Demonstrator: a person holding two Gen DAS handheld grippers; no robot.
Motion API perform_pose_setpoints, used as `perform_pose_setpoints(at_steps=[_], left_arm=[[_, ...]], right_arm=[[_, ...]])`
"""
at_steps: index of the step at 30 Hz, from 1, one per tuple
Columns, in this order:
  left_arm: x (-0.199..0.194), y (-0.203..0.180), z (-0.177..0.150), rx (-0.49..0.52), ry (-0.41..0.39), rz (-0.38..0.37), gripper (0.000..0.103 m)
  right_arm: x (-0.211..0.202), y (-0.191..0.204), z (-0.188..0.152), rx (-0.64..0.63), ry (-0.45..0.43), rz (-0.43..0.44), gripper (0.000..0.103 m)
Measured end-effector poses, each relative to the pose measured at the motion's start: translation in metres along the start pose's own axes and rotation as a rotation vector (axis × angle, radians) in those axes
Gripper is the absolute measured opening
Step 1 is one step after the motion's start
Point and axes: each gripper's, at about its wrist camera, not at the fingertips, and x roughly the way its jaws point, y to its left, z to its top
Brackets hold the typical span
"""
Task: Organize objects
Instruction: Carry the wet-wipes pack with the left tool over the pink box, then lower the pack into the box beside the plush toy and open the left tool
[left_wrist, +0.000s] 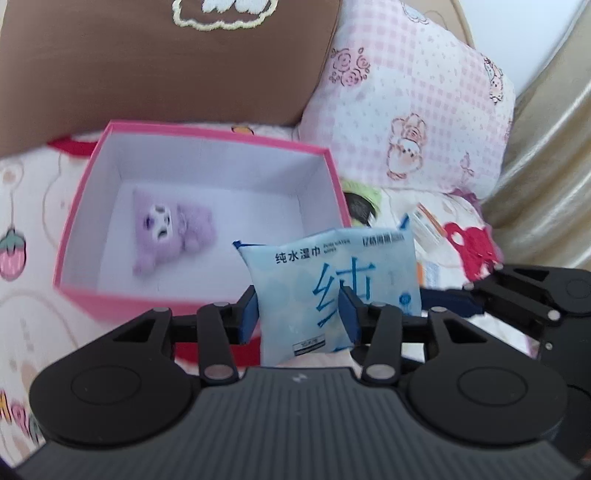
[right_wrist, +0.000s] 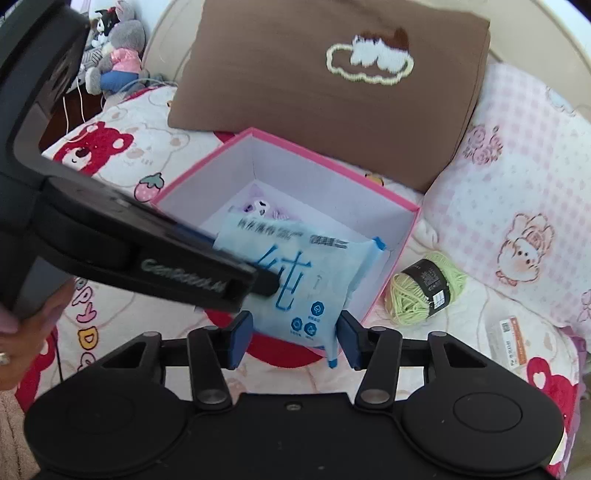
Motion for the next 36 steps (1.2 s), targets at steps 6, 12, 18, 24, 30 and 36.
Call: perform_pose_setpoints(at_steps=[6,12,18,24,30,36], left_arm=[[0.039,0.016,0.018,-0.038,0.024,-0.029,0.044],[0.089,0.043,0.043,-0.131,0.073,-0.078,0.044],[0.117,0.071,0.057,-0.218,0.101,-0.106,0.044],[0.145,0.081,0.063,-0.239,0.155,-0.059,0.042],[0.157,0.084,0.063,-0.257,0.155,-0.039,0.042],[0.163,0.088,0.064,-0.265,0.192,-0.038,0.042]], right_arm=[[0.032,-0.016,0.007,0.012,0.025,-0.032,0.043],[0.068,-0.031,0.023,0.012,0.022,-0.073,0.041],[0.095,-0.037,0.038,0.007,0.026,-0.077,0.041],[0.118,-0.034,0.041,-0.052,0.056,-0.04,0.041],[0.137,-0.04,0.043,-0.027,0.077,-0.047,0.04],[0.151,-0.032,0.042,-0.111,0.128,-0.076,0.039]])
